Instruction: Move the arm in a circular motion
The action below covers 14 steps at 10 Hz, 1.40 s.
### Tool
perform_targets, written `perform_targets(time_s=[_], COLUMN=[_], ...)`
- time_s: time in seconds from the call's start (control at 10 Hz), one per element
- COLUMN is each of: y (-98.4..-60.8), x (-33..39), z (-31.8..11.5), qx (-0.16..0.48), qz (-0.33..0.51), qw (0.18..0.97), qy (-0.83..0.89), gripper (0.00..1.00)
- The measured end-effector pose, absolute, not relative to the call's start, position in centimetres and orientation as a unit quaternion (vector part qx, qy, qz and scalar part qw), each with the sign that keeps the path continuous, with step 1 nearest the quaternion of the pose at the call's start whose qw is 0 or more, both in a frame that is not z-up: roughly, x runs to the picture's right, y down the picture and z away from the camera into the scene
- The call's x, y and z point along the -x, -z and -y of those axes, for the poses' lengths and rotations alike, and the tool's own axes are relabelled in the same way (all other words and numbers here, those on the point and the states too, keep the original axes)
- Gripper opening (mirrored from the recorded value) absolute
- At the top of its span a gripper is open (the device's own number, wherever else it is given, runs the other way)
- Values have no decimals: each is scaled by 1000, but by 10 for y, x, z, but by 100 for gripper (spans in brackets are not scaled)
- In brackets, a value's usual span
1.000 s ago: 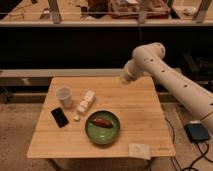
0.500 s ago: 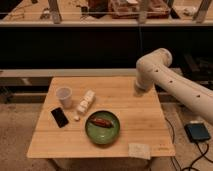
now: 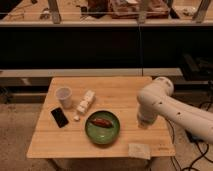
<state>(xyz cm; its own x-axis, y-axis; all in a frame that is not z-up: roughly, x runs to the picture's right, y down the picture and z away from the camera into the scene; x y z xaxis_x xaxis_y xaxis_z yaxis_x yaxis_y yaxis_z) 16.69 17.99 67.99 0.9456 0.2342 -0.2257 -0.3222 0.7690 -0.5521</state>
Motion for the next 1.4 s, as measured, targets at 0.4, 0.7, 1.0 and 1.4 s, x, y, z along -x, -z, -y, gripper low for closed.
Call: perform_targets(time_s=[0.4,0.7,1.0,1.4], y=[-684,-701,-740,-788], x=[-68,0,74,101], z=[-187,-162,-115,-19], qx=[302,298,281,224], qz=[-38,34,99,131], qw=[953,952,945,954], qy=[-12,66,136,148], gripper=[0,0,0,0])
